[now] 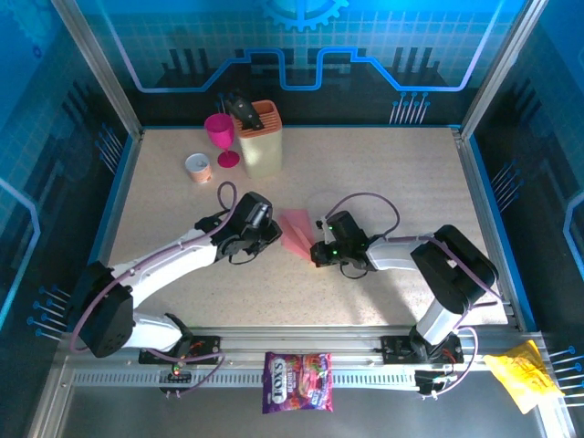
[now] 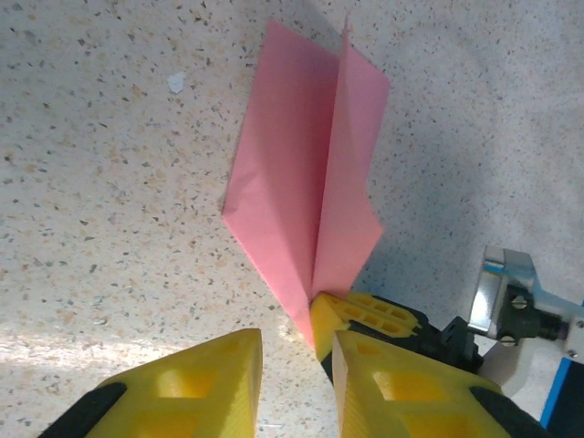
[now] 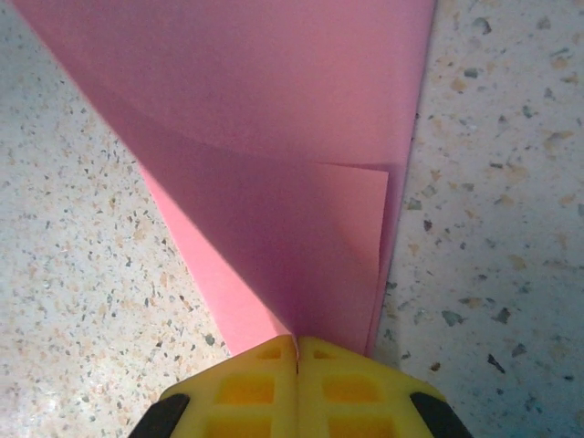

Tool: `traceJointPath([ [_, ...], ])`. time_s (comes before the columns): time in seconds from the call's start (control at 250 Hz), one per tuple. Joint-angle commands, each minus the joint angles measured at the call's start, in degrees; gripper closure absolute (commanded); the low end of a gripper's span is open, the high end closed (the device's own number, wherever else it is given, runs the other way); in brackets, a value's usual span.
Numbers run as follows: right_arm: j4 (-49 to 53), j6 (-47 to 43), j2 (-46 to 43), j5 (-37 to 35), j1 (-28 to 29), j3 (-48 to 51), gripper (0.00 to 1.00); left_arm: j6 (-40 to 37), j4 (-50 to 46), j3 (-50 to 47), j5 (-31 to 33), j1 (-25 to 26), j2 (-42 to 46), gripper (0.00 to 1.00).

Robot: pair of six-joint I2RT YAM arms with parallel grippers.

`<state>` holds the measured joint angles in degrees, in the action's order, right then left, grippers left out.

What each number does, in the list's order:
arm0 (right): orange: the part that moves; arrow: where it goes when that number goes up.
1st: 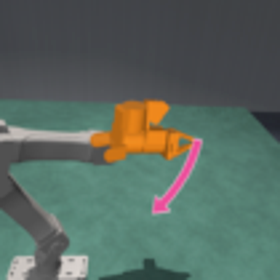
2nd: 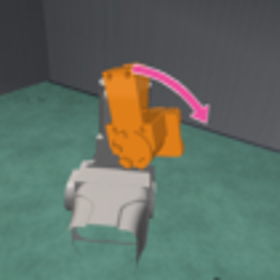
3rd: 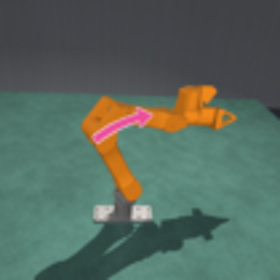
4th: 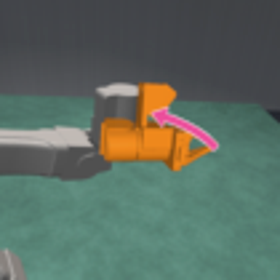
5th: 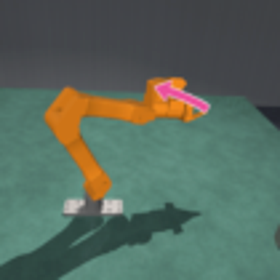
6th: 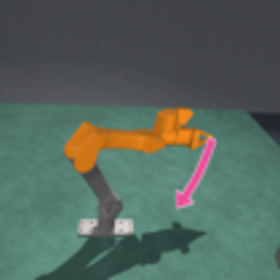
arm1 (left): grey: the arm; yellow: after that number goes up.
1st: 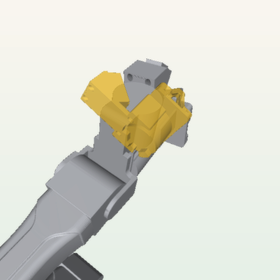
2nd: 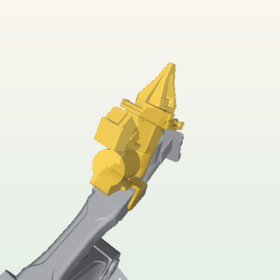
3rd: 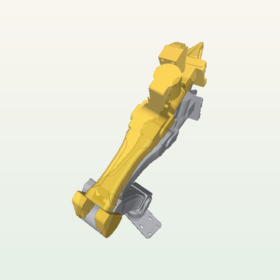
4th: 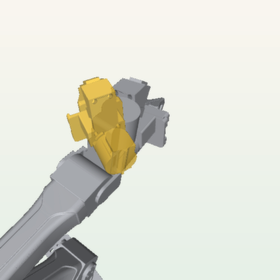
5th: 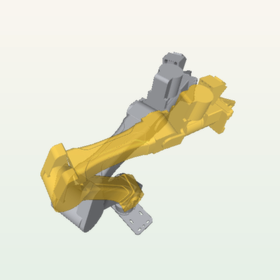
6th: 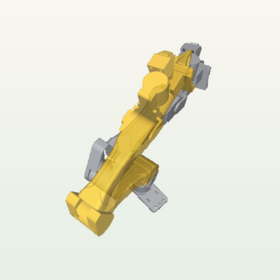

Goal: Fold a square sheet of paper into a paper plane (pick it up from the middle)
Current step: Fourth fold the wing at the center of the table.

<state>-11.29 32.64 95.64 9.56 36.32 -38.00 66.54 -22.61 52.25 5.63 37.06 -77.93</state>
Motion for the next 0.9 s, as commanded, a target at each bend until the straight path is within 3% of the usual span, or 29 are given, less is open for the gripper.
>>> traceJointPath([
  [0.0, -1.57, 4.87, 1.97, 4.51, -1.48, 3.89, 1.0, -3.43, -2.12, -0.67, 2.08, 0.9, 0.74, 0.74],
  [0.296, -9.85, 10.66, 4.96, 9.11, -4.36, 9.31, 1.0, -14.71, 6.19, 0.04, -2.49, 1.53, -4.32, 0.82],
  [0.571, -14.32, 12.59, 7.15, 12.18, -6.47, 12.57, 1.0, -24.97, 18.01, 2.72, -12.0, 1.53, -14.58, 1.0],
  [0.895, -17.05, 13.92, 9.98, 14.62, -8.01, 13.69, 1.0, -28.37, 26.63, 3.57, -17.41, 1.53, -20.11, 1.0],
])
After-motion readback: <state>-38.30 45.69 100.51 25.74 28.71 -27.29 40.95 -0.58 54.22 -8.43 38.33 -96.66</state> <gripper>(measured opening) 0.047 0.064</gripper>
